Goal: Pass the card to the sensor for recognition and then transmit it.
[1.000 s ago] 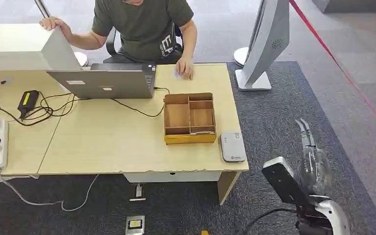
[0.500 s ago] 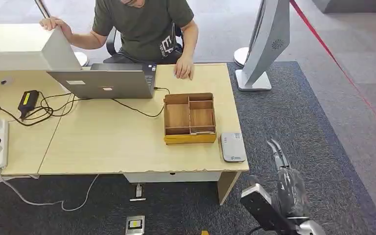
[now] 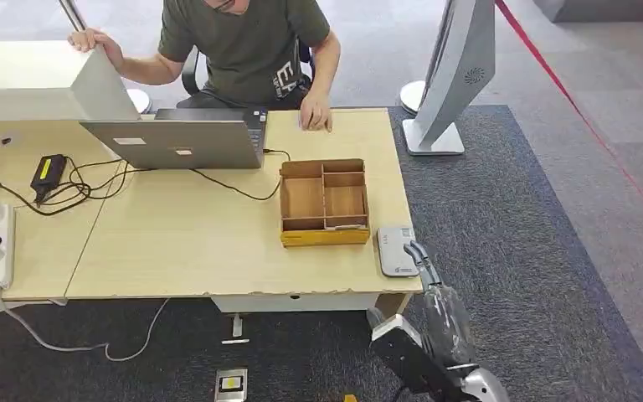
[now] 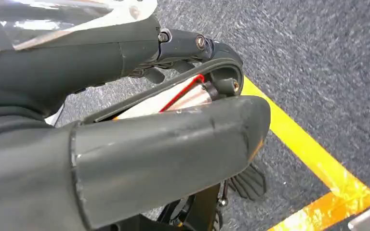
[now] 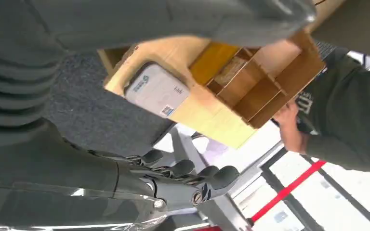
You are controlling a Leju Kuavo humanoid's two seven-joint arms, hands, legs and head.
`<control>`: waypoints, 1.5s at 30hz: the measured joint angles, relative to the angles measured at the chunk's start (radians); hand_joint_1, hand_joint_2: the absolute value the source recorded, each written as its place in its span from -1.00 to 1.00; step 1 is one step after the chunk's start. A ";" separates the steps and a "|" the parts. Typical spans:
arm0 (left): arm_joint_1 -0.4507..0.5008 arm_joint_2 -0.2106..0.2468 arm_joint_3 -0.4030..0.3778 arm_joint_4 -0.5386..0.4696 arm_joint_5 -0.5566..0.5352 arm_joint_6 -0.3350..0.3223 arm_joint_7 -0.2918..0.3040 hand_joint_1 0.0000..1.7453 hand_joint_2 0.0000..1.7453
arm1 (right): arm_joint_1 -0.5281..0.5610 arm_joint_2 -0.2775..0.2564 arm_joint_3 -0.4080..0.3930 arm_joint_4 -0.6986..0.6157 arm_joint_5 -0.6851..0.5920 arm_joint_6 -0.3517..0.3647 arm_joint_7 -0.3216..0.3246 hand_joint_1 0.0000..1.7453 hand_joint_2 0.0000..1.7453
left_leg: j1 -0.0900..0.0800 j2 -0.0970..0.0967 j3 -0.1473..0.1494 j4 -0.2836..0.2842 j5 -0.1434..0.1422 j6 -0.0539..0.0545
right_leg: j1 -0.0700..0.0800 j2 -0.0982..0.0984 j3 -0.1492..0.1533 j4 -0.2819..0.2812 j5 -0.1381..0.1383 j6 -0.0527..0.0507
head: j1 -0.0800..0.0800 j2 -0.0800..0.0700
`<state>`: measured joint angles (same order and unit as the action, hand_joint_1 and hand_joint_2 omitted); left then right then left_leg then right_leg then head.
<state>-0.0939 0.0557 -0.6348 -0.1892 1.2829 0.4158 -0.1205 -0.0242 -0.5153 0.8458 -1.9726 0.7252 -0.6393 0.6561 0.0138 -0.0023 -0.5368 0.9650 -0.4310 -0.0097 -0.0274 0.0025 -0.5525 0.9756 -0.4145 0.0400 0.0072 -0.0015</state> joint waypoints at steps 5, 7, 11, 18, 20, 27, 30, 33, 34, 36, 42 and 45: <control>0.000 0.000 0.000 0.000 -0.002 -0.006 0.002 -1.00 -1.00 | -0.026 0.027 0.015 0.025 0.078 0.043 0.011 -1.00 1.00 | 0.000 0.000 0.000 0.000 0.000 0.000 | 0.000 0.000 0.000 0.000 0.000 0.000 | 0.000 0.000; 0.000 0.000 0.000 0.000 -0.001 -0.008 0.003 -1.00 -1.00 | -0.069 0.108 0.021 0.111 0.430 0.247 0.039 -1.00 1.00 | 0.001 0.000 0.000 0.000 0.000 0.000 | 0.000 0.000 0.000 0.000 0.000 0.000 | 0.000 0.000; 0.000 -0.001 0.000 0.000 0.010 -0.006 0.005 -1.00 -1.00 | -0.097 0.154 0.021 0.162 0.517 0.308 0.038 -1.00 1.00 | 0.001 0.000 -0.001 0.000 0.000 0.000 | 0.001 0.000 0.000 0.000 0.000 0.000 | 0.000 0.000; 0.000 -0.003 0.000 0.000 0.023 -0.002 0.007 -1.00 -1.00 | -0.131 0.241 0.002 0.246 0.544 0.326 0.022 -1.00 1.00 | 0.001 0.000 0.000 0.000 0.000 0.000 | 0.001 0.000 0.000 0.000 0.000 0.000 | 0.000 0.000; 0.000 -0.004 0.000 0.000 0.027 -0.002 0.010 -1.00 -1.00 | -0.134 0.259 -0.008 0.264 0.553 0.335 0.020 -1.00 1.00 | 0.001 0.000 0.000 0.000 0.000 0.000 | 0.001 0.000 0.000 0.000 0.000 0.000 | 0.000 0.000; 0.001 -0.005 0.001 0.000 0.027 0.000 0.018 -1.00 -1.00 | -0.141 0.308 -0.034 0.309 0.600 0.375 0.008 -1.00 1.00 | 0.001 0.000 -0.001 0.000 0.000 0.000 | 0.001 0.000 0.000 0.000 0.000 0.000 | 0.000 0.000; 0.001 -0.006 0.001 0.000 0.028 0.000 0.018 -1.00 -1.00 | -0.158 0.330 -0.049 0.329 0.615 0.426 0.011 -1.00 1.00 | 0.001 0.000 -0.001 0.000 0.000 0.000 | 0.001 0.000 0.000 0.000 0.000 0.000 | 0.000 0.000; 0.000 -0.006 0.001 0.000 0.032 -0.003 0.013 -1.00 -1.00 | -0.188 0.355 -0.066 0.361 0.615 0.447 0.013 -1.00 1.00 | 0.001 0.000 0.000 0.000 0.001 -0.001 | 0.001 0.000 0.000 0.000 0.000 0.000 | 0.000 0.000; 0.000 -0.007 0.001 0.000 0.034 -0.004 0.012 -1.00 -1.00 | -0.197 0.362 -0.071 0.375 0.615 0.446 0.012 -1.00 1.00 | 0.001 0.000 0.000 0.000 0.001 -0.001 | 0.001 0.000 0.000 0.000 0.000 0.000 | 0.000 0.000; 0.000 -0.007 0.001 0.000 0.035 -0.005 0.013 -1.00 -1.00 | -0.211 0.375 -0.085 0.410 0.611 0.440 0.012 -1.00 1.00 | 0.001 0.000 -0.001 0.000 0.001 -0.001 | 0.001 0.000 0.000 0.000 0.000 0.000 | 0.000 0.000; 0.001 -0.007 0.001 0.000 0.036 -0.005 0.017 -1.00 -1.00 | -0.241 0.405 -0.116 0.490 0.611 0.434 0.012 -1.00 1.00 | 0.001 0.000 -0.001 0.000 0.001 -0.001 | 0.001 0.000 0.000 0.001 0.000 -0.001 | 0.000 0.000; 0.001 -0.008 0.006 0.000 0.058 -0.006 0.007 -1.00 -1.00 | -0.263 0.414 -0.121 0.520 0.641 0.468 0.015 -1.00 1.00 | 0.001 0.000 -0.001 0.000 0.001 -0.001 | 0.001 0.000 0.000 0.001 0.000 -0.001 | 0.000 0.000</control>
<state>-0.0933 0.0481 -0.6290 -0.1892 1.3409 0.4093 -0.1137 -0.2874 -0.1015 0.7252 -1.4522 1.3661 -0.1712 0.6710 0.0149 -0.0025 -0.5374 0.9650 -0.4301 -0.0105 -0.0265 0.0024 -0.5530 0.9763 -0.4141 0.0395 0.0072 -0.0015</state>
